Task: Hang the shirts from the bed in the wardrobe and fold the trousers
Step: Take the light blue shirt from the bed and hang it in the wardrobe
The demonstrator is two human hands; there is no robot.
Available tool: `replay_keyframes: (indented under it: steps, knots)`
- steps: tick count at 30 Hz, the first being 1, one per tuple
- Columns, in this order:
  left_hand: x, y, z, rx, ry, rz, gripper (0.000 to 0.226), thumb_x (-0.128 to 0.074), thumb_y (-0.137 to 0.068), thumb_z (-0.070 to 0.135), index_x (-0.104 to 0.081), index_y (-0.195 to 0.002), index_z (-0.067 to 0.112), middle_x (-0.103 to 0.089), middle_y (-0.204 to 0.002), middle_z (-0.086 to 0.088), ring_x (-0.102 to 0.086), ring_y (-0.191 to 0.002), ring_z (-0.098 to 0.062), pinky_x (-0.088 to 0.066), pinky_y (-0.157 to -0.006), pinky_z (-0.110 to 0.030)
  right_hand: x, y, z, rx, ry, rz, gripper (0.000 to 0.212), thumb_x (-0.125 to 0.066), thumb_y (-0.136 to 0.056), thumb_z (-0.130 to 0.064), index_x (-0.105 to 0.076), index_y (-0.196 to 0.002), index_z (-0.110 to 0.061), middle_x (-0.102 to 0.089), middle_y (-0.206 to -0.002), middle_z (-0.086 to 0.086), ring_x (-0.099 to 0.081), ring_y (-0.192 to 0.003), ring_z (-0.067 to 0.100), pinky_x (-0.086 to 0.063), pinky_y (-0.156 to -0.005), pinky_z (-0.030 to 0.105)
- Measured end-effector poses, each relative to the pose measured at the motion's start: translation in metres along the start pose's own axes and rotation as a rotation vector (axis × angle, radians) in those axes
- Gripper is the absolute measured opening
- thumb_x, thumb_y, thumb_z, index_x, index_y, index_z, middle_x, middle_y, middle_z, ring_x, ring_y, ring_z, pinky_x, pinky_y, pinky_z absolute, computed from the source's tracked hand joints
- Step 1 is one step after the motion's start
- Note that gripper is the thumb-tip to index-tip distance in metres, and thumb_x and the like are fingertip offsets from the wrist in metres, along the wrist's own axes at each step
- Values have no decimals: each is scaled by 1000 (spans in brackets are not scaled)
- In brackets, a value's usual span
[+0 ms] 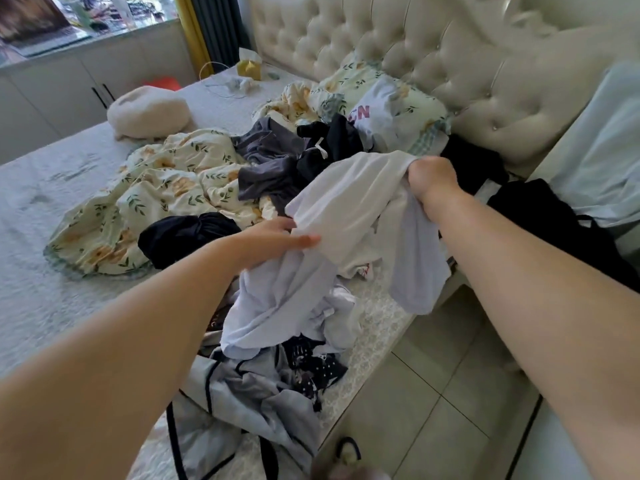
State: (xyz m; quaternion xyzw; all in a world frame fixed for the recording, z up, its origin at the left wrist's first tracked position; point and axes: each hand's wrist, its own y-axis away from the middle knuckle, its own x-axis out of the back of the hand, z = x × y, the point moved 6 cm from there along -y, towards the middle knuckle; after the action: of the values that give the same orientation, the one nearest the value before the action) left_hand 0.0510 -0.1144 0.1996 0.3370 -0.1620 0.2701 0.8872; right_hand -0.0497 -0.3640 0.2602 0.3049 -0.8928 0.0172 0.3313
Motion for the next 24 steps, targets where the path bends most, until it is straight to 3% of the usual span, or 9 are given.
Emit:
replay_keyframes:
  steps: [3,5,7,11,14,17,18,21,24]
  knots:
    - [11,-9,-21,105,-457,105,45,-73,-70,59,-60,-85,18,-53,-77,4,-52,-70,-14,-40,-55,-24,20,-9,30,-208,-110,155,37,-37,-96,-12,-47,-129,3,-51,-132,18,-50,-120,32,-42,-98,36]
    - [21,-11,-32,189,-487,191,48,-66,-79,53,-49,-62,11,-45,-61,0,-42,-55,-15,-32,-48,-26,25,-5,52,-329,-156,195,37,-39,-96,-11,-46,-130,2,-52,-130,18,-51,-117,33,-43,-94,37]
    - [24,-10,-36,224,-424,216,44,-59,-87,45,-47,-63,11,-45,-66,-3,-41,-56,-16,-32,-50,-25,18,1,69,-404,-138,144,38,-37,-97,-12,-44,-132,2,-51,-131,18,-50,-117,32,-42,-89,35]
    - [13,-9,-17,111,-403,200,28,-51,-93,40,-60,-95,13,-58,-93,-4,-58,-91,-24,-40,-70,-28,-22,16,67,-281,126,-111,42,-42,-93,-15,-45,-134,-3,-50,-132,16,-52,-107,31,-40,-82,33]
    - [-8,-2,5,-21,-305,179,25,-53,-93,39,-57,-80,19,-57,-80,0,-55,-73,-16,-41,-61,-26,-62,38,43,-145,158,-337,41,-49,-92,-32,-54,-123,-6,-54,-125,15,-55,-102,30,-40,-82,30]
    - [-47,6,24,-141,-328,75,22,-51,-96,30,-56,-83,14,-49,-75,1,-48,-67,-13,-38,-57,-20,-108,88,36,-461,-99,-837,73,-51,-85,-60,-53,-123,2,-58,-93,14,-59,-76,26,-50,-90,36]
    - [-62,10,26,-158,-308,-24,16,-51,-96,23,-60,-97,10,-56,-86,-2,-54,-79,-15,-43,-67,-20,-117,99,37,-470,-77,-931,61,-49,-89,-53,-61,-110,3,-60,-89,14,-61,-78,27,-52,-85,34]
    - [-93,25,11,-65,79,-344,44,-51,-94,3,-48,-136,14,-56,-130,-2,-52,-119,-14,-43,-100,-26,-123,97,49,-393,36,-798,22,-41,-94,-9,-53,-76,-3,-53,-80,13,-54,-82,29,-45,-73,38]
    - [-96,29,-21,58,287,-437,40,-51,-95,3,-52,-133,14,-59,-128,-1,-56,-117,-14,-47,-95,-25,-114,81,62,-412,-126,-549,19,-42,-89,-2,-48,-72,-3,-48,-74,14,-47,-62,25,-41,-59,32]
